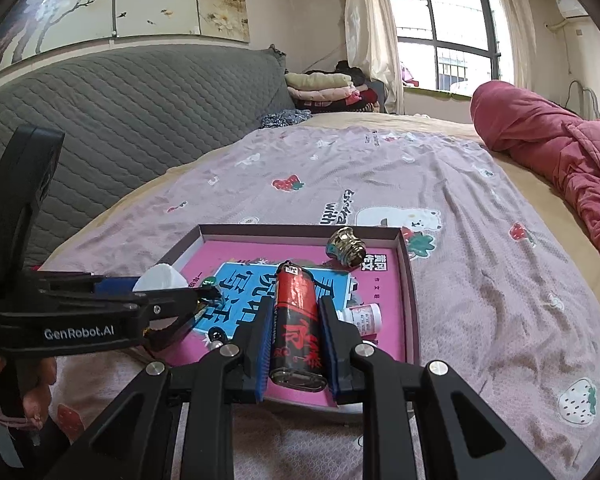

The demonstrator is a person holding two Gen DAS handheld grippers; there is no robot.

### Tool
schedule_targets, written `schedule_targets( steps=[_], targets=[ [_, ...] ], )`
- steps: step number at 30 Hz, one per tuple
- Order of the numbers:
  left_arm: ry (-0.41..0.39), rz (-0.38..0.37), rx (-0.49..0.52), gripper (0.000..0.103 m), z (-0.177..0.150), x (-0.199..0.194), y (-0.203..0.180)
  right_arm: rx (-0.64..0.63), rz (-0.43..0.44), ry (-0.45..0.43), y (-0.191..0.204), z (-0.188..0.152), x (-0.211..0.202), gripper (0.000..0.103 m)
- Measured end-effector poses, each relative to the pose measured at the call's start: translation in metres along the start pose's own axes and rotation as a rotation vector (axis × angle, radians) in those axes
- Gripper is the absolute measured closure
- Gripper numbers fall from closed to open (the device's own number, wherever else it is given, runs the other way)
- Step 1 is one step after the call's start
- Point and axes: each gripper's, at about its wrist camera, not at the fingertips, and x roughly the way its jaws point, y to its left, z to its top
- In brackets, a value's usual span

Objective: Organize rigid objects
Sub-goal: 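Lift and carry the white lid over the box while the right gripper carries the red lighter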

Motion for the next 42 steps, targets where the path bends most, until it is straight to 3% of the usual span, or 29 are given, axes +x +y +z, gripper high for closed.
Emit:
schedule_targets(
  steps=[25,42],
  targets=[
    [0.048,0.018,0.006,0.051,-0.013,0.032,0.003,0.016,0.0,0.079,-0.005,-0.015,0.027,0.081],
    [0.034,0.026,0.005,0.051,-0.013,0.034,0.006,0.007,0.007,0.116,0.001,-0.022,0.038,0.081]
  ],
)
